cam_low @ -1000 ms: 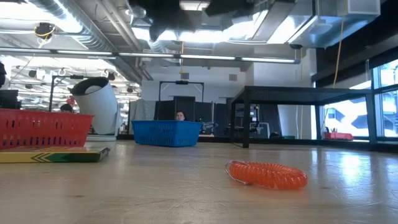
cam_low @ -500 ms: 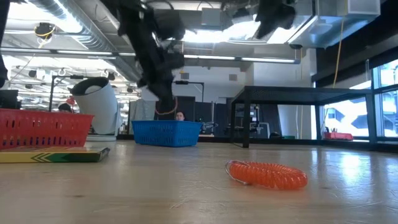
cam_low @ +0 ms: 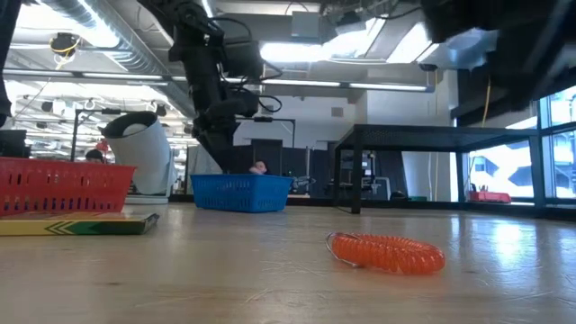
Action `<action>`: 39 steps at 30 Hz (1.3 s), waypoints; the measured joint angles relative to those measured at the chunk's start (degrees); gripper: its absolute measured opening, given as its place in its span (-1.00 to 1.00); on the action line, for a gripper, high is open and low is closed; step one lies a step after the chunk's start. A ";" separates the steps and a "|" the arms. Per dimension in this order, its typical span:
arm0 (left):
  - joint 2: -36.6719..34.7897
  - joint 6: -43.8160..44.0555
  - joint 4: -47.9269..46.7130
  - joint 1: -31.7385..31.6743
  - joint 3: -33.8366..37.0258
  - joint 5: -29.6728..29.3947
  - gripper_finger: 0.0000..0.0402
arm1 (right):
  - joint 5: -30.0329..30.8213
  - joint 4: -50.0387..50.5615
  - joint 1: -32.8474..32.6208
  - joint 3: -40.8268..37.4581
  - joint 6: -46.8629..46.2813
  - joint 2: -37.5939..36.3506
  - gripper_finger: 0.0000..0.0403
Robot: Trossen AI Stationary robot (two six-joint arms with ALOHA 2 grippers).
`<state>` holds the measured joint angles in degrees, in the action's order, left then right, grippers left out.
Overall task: Pick & Place Office Desk Supplies
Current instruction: Put the orange rubber band into the blue bin
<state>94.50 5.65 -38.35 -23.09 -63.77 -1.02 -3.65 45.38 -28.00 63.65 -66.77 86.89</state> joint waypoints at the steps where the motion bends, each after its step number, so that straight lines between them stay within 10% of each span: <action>1: 0.00 0.00 0.12 0.00 0.00 -0.04 -0.36 | -0.28 -1.05 -1.04 -0.64 -0.69 0.00 0.06; 17: -8.01 2.39 -6.49 3.72 -10.54 1.24 -0.14 | 4.89 -2.42 -16.13 -2.38 19.54 6.80 0.06; 39: -14.10 8.68 -6.01 12.27 -10.75 -1.20 -0.16 | 11.53 -8.14 -17.29 -2.26 28.68 18.92 0.06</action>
<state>80.40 14.33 -44.36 -10.82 -74.52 -2.22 7.88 37.24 -45.30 61.39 -38.09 105.81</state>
